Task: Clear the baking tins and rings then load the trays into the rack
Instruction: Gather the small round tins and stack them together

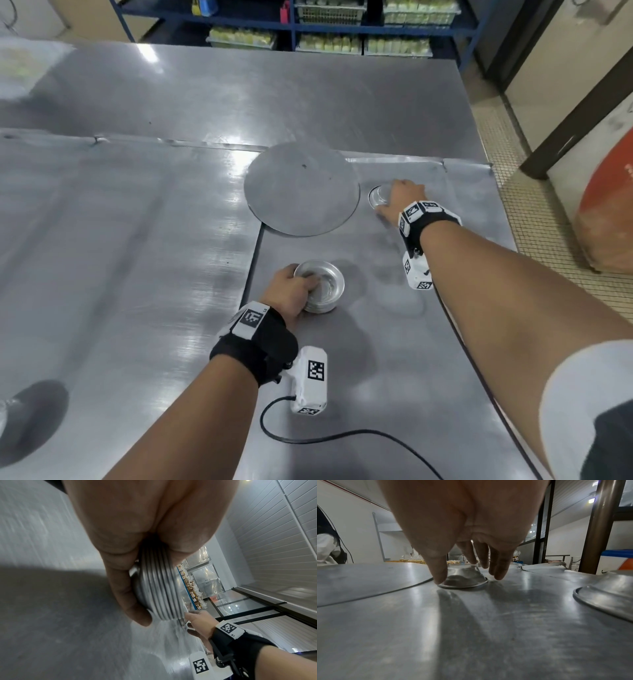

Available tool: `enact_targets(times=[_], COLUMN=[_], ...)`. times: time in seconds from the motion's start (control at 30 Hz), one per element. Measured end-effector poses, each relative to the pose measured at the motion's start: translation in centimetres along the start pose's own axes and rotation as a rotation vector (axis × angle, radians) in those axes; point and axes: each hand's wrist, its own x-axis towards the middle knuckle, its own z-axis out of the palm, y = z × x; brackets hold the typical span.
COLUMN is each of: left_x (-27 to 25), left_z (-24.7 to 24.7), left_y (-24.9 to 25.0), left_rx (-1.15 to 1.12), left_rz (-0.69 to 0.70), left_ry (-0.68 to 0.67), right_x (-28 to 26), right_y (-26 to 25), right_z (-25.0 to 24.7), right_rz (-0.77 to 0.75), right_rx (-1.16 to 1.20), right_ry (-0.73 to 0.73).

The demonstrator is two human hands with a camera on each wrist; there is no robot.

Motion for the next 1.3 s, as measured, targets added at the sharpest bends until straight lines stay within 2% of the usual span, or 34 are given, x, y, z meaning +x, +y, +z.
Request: enact_targets(times=[0.17,0.27,0.4,0.77,1.0,1.13,1.3], left_x=[0.0,-0.4,-1.7,-7.6,-10.1,-11.1,-12.1], left_z=[0.0,-0.1,-0.2,-2.1,-4.1,-5.4,-6.2], left_y=[-0.2,-0.3,-0.4,-0.3,-0.3,-0.5,-0.9], left_rx=[0.005,0.016,0.021,-0.133,-0.223,-0.206,-0.174], left_rz=[0.007,-0.002,-0.019,-0.102,-0.129,-0.123,-0.106], left_ry=[0.016,0.004,-0.022,-0.061,-0.128,-0.195,-0.255], right_x=[-0.1,-0.9,-3.4,-14.9,-23.1,-27.2,-30.1], right_y=[0.4,0.5,0.4,-2.7,-5.9,-7.5,-8.4], right_z=[0.3,0.2,-0.2,-0.8,-0.2,0.8,2.6], right_rz=[0.108,0.087,0.040,-0.106,-0.201,-0.212,-0.230], right_rx=[0.188,0.264,0.308,0.597,0.973,1.118,1.129], right_ry=[0.043,0.112,0.125,0.257,0.306,0.298,0.233])
